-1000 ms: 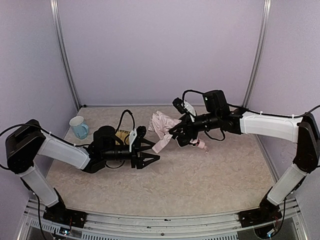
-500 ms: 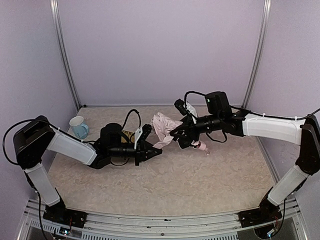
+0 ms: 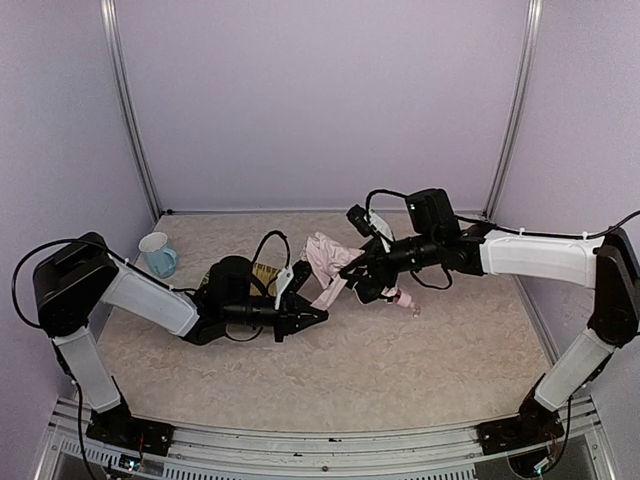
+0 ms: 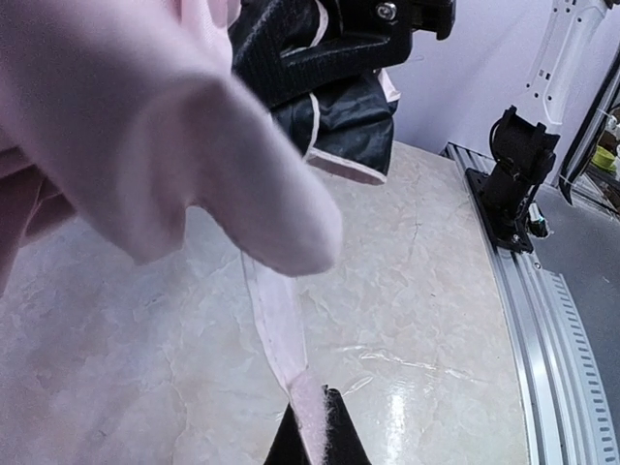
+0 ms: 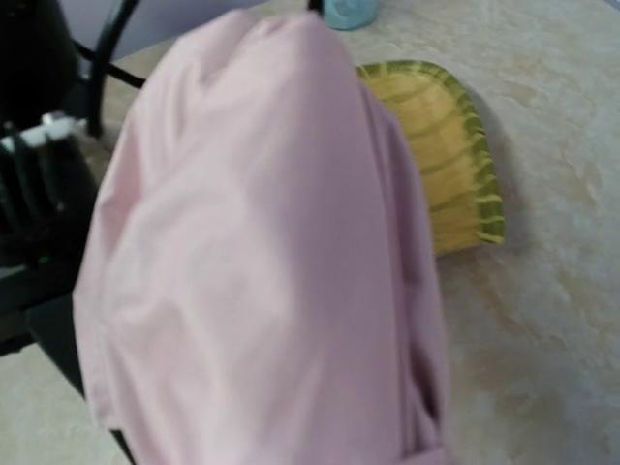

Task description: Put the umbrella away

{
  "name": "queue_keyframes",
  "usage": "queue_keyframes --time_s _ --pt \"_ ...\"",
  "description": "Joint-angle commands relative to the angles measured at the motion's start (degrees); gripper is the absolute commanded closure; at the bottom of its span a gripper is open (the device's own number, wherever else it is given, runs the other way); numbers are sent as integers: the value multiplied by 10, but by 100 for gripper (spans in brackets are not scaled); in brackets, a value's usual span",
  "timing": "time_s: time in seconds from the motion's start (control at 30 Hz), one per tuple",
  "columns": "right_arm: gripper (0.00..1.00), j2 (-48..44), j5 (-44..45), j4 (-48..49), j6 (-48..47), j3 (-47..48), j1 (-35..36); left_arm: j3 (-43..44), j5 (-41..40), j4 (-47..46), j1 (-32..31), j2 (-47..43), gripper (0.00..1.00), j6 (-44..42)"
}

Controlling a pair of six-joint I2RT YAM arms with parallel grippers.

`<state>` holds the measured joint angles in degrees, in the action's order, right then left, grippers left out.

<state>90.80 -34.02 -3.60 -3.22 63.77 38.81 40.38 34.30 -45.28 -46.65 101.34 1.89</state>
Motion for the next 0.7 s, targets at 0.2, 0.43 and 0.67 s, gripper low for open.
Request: queue_keyframes --time_s 0.2,0.43,0.67 --pt "100 79 76 50 66 -13 -26 39 -11 125 10 71 100 39" --pt "95 191 112 52 106 1 -34 114 34 235 45 179 100 118" --pt "66 225 139 41 106 -7 -35 149 48 289 47 237 100 146"
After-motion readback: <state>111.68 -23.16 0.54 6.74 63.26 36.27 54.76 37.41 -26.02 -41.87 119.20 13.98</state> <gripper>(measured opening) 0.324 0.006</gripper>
